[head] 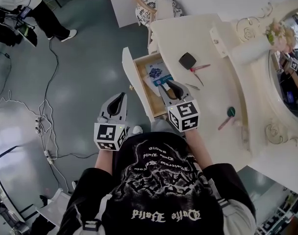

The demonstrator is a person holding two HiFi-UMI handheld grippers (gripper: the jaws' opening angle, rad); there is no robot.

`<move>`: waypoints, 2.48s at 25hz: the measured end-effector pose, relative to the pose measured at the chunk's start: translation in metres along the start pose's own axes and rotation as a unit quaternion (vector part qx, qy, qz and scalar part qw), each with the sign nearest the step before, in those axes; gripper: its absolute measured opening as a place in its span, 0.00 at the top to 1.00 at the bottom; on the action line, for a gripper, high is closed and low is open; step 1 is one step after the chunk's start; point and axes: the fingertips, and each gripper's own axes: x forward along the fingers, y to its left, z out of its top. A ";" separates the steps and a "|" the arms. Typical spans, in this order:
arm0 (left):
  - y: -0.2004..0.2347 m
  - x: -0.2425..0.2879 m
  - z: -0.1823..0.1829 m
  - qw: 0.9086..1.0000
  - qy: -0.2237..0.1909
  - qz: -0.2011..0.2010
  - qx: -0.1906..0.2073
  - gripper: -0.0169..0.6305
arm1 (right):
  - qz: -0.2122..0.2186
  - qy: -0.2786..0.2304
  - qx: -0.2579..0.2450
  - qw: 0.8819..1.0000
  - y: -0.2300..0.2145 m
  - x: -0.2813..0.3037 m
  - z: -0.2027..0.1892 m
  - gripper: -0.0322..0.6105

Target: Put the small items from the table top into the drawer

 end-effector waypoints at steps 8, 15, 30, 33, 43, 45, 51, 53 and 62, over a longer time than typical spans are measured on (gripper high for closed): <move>-0.015 0.004 0.002 1.000 -0.005 -0.029 0.009 0.95 | -0.031 -0.032 0.006 0.999 -0.007 -0.025 -0.003 0.84; -0.026 0.007 0.003 0.999 -0.007 -0.045 0.013 0.95 | -0.047 -0.044 0.005 0.998 -0.011 -0.041 -0.009 0.90; -0.042 0.003 0.002 0.998 -0.005 -0.061 0.025 0.95 | -0.070 -0.076 0.002 0.995 -0.015 -0.067 -0.009 0.93; -0.045 0.004 0.002 0.997 -0.005 -0.066 0.030 0.95 | -0.076 -0.077 0.001 0.994 -0.016 -0.071 -0.011 0.93; -0.047 0.008 0.004 0.996 -0.007 -0.080 0.035 0.95 | -0.093 -0.077 -0.015 0.993 -0.016 -0.078 -0.011 0.94; -0.049 0.009 0.004 0.996 -0.008 -0.083 0.036 0.95 | -0.096 -0.079 -0.015 0.992 -0.016 -0.080 -0.011 0.94; -0.053 0.009 0.004 0.995 -0.010 -0.090 0.030 0.95 | -0.102 -0.077 -0.015 0.992 -0.016 -0.083 -0.014 0.94; -0.053 0.009 0.004 0.995 -0.010 -0.090 0.030 0.95 | -0.101 -0.077 -0.017 0.992 -0.015 -0.084 -0.014 0.94; -0.054 0.005 0.001 0.995 -0.008 -0.092 0.030 0.95 | -0.104 -0.078 -0.017 0.991 -0.011 -0.086 -0.018 0.94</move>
